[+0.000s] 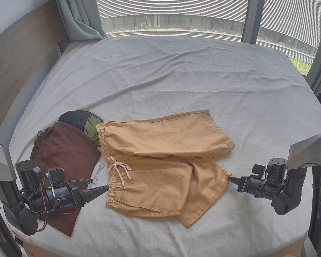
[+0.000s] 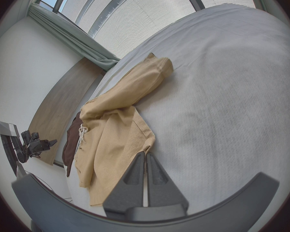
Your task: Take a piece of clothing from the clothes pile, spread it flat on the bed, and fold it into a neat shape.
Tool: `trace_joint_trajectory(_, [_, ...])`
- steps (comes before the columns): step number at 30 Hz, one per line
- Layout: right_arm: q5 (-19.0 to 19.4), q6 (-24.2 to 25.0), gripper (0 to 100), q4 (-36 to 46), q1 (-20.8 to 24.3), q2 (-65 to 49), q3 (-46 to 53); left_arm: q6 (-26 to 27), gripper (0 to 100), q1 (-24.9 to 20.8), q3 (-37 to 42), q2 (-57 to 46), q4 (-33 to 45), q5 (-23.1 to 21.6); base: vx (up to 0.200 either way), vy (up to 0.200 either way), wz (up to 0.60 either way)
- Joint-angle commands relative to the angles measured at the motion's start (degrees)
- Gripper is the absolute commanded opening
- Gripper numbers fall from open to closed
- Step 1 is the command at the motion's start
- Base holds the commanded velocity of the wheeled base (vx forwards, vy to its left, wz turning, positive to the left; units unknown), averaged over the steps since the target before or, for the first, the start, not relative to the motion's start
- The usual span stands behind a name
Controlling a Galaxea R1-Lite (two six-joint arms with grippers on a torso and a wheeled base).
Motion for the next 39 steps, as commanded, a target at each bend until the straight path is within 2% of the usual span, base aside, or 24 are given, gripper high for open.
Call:
trace_joint_trajectory(1, [-0.46,-0.03,0,-0.01,-1.57,-1.09,-1.48,-0.02,100,-0.06,0.21,-0.01,-0.05,-0.03,0.0,0.0,0.0])
trace_joint_trajectory(8, [-3.97,0.23,0,-0.1,-1.75,-0.04,-7.81,-0.02,100,-0.06,0.3,-0.01,-0.05,-0.03,0.0,0.0,0.0])
trace_joint_trajectory(21, [-5.03,0.23,0,-0.1,-2.63,1.9,-13.09,-0.02,100,-0.06,0.39,-0.09,-0.05,-0.03,0.0,0.0,0.0])
trace_joint_trajectory(24, [-6.61,0.23,0,-0.1,-2.45,2.6,-14.05,-0.02,100,-0.06,0.39,-0.09,-0.05,-0.03,0.0,0.0,0.0])
trace_joint_trajectory(36, [-6.52,0.06,0,-0.19,-2.01,3.3,-14.4,-0.02,100,-0.06,0.39,-0.01,-0.05,-0.03,0.0,0.0,0.0])
trace_joint_trajectory(37, [-6.52,0.06,100,-0.19,-2.01,3.39,-14.49,-0.02,100,-0.06,0.39,-0.01,-0.05,-0.03,0.0,0.0,0.0])
trace_joint_trajectory(39, [-6.52,0.06,100,-0.19,-2.01,3.3,-14.58,-0.02,100,-0.06,0.39,-0.01,-0.05,-0.03,0.0,0.0,0.0])
